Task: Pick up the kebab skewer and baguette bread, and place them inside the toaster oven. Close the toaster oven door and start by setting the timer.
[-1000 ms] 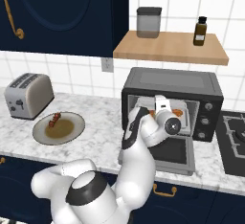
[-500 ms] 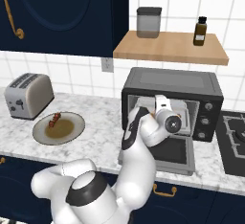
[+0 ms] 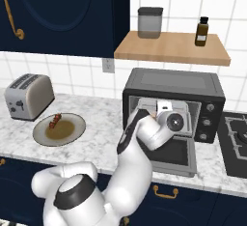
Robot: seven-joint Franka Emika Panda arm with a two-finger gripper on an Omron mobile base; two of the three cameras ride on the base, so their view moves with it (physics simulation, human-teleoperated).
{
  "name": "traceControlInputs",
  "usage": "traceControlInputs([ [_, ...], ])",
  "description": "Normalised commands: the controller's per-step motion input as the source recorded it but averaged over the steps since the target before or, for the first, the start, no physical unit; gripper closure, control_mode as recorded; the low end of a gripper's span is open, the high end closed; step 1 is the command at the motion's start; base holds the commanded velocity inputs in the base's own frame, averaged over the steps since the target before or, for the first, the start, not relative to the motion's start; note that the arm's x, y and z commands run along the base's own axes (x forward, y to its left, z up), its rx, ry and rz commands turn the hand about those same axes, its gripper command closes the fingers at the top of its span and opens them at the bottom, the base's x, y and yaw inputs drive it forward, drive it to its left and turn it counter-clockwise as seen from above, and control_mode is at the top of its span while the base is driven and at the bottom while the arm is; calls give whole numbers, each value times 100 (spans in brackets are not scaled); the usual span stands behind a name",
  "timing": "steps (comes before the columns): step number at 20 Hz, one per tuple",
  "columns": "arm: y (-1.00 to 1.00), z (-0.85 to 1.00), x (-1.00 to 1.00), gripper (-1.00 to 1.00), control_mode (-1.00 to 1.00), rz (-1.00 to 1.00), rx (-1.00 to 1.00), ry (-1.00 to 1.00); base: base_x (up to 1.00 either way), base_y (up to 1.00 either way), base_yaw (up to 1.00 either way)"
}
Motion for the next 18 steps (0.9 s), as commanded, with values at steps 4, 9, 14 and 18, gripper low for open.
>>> traceControlInputs([
  [4,-4,27,-38,-100,-100,0,0,10,0,0,0],
  [9,44,91,-96,-100,-100,-4,0,2,0,0,0],
  [14,83,33,-99,-100,-100,-11,3,24,0,0,0],
  [18,98,10,-91,-100,-100,-19,5,20,0,0,0],
])
